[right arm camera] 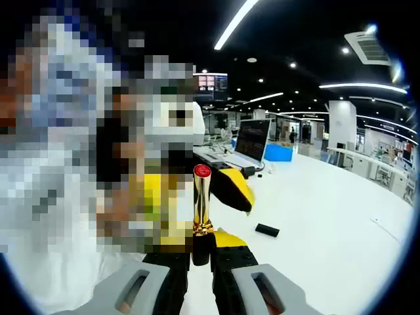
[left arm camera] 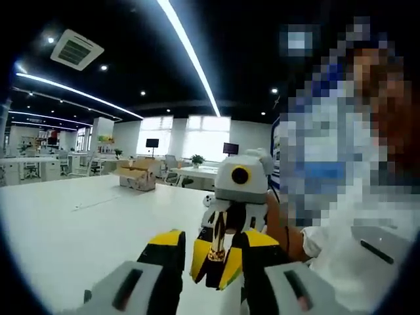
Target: Unscrew the lipstick cap, remove the lipstick, and put the cap back on the lipstick
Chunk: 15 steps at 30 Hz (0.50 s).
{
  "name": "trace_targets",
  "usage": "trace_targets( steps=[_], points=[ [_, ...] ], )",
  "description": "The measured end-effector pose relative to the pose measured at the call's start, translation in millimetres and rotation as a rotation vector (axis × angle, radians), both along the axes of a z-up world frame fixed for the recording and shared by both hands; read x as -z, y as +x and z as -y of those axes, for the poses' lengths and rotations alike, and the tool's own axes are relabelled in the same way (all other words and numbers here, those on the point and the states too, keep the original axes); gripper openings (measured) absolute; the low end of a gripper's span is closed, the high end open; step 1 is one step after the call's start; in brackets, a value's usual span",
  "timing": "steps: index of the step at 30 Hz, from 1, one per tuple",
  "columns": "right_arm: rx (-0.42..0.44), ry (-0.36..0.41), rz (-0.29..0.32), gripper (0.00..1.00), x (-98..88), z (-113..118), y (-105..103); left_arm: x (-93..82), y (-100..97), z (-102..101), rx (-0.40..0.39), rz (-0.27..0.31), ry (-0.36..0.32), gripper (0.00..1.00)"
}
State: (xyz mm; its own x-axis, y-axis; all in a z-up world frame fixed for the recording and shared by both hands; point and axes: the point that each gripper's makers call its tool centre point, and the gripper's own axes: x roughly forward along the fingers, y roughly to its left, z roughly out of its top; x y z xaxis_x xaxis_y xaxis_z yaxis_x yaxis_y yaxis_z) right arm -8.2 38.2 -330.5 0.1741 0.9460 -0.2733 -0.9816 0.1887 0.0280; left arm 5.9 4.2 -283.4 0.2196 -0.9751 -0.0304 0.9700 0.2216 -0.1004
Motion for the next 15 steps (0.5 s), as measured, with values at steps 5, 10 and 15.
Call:
trace_targets(
  steps=[5,10,15],
  points=[
    [-0.012,-0.005,0.0,0.11,1.0,-1.3,-2.0,-2.0,-2.1,2.3,0.007,0.011,-0.006,0.34],
    [-0.022,-0.009,0.003,0.11,1.4,-3.5,-6.1,-3.0,-5.5,4.1,0.019,0.02,-0.005,0.3],
    [-0.023,-0.009,0.004,0.11,0.8,-3.8,-6.9,-5.2,-8.3,4.3,0.027,0.033,-0.01,0.28]
  ],
)
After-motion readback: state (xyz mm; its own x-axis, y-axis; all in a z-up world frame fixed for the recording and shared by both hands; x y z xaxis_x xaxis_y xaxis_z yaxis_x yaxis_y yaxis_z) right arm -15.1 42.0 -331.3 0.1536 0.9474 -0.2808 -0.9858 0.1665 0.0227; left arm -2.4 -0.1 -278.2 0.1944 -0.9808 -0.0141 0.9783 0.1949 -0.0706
